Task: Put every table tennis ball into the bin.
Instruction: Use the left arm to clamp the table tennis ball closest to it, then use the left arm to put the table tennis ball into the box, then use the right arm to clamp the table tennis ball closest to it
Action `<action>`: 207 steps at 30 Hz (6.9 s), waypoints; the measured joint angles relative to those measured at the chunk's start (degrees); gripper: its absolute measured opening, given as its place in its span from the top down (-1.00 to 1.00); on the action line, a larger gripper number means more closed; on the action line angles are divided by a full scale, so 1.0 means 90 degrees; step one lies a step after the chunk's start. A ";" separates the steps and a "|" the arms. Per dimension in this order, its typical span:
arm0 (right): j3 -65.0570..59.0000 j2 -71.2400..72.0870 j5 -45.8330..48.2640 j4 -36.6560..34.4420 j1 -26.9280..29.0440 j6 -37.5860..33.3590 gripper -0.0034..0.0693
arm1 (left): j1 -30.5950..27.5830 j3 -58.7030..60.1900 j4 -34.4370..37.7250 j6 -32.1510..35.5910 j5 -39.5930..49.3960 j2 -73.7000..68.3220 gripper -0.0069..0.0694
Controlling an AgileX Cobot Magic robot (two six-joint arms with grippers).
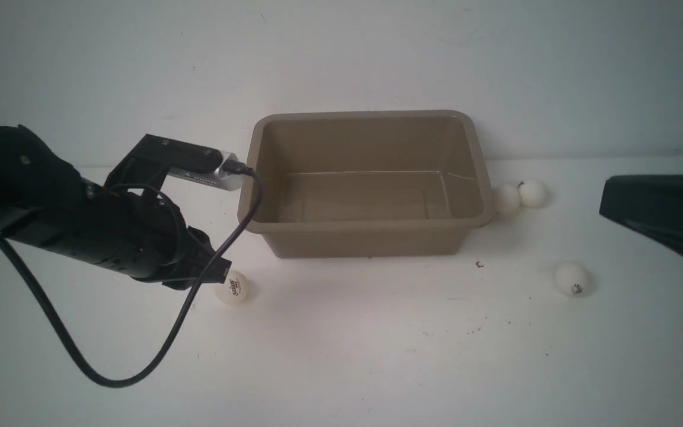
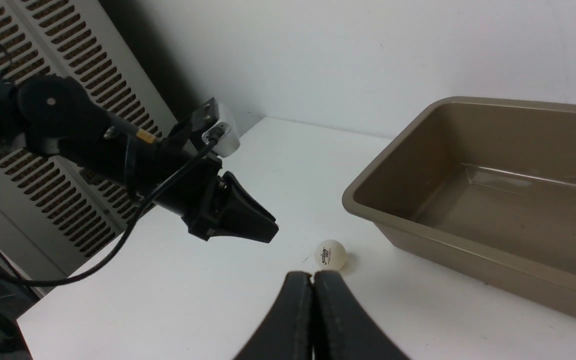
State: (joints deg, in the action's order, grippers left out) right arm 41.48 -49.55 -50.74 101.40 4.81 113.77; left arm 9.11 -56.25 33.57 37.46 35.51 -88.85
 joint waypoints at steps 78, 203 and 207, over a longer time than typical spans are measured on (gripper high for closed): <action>0.0000 0.0000 0.0101 0.0000 0.0000 0.0017 0.94 | 0.0823 -0.3103 -0.2420 -0.1961 0.0072 -0.1436 -0.09; 0.2505 -0.6167 0.9784 -1.1720 -0.1380 -1.3923 -0.62 | 0.1152 -0.2907 -0.1984 -0.1749 0.4200 0.4333 0.17; 0.2708 -0.6420 0.9778 -1.1592 -0.1380 -1.3817 -0.62 | 0.1152 -0.2907 -0.1984 -0.1755 0.4200 0.4333 0.17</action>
State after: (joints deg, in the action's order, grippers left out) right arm 65.86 -107.33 37.26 -2.93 -7.61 -10.59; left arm 19.47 -82.42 15.71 21.66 73.30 -49.85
